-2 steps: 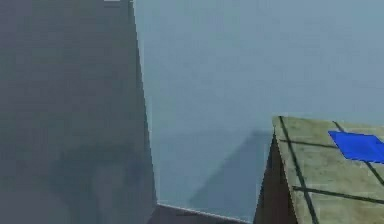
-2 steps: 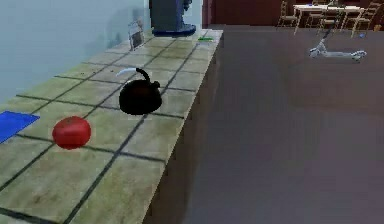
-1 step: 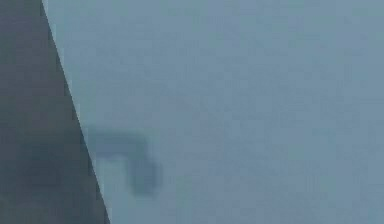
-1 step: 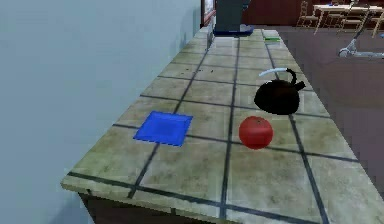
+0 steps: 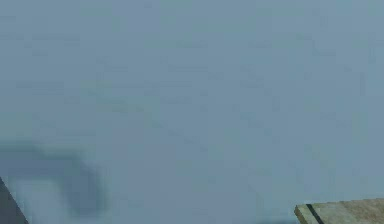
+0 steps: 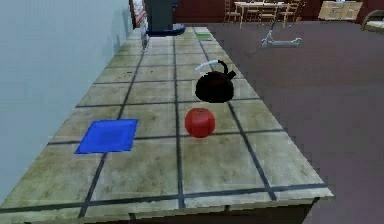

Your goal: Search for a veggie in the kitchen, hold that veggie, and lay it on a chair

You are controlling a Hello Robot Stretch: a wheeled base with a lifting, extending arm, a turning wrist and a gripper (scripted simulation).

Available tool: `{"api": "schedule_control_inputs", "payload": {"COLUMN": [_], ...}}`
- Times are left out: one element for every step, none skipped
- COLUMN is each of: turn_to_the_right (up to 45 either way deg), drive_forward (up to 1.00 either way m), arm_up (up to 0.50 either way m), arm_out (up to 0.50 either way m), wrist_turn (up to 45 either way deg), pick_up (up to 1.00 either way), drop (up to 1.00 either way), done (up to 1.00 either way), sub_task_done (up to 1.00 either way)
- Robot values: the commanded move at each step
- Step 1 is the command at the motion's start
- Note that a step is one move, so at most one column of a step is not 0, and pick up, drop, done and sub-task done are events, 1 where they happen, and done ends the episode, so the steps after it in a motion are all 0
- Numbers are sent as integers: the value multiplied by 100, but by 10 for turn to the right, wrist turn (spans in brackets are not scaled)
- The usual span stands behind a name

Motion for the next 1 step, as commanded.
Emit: {"api": "schedule_control_inputs", "payload": {"turn_to_the_right": [0], "drive_forward": [0], "arm_up": [50], "arm_out": [0], "wrist_turn": [0], "pick_up": [0], "drop": [0], "done": [0], "sub_task_done": [0]}}
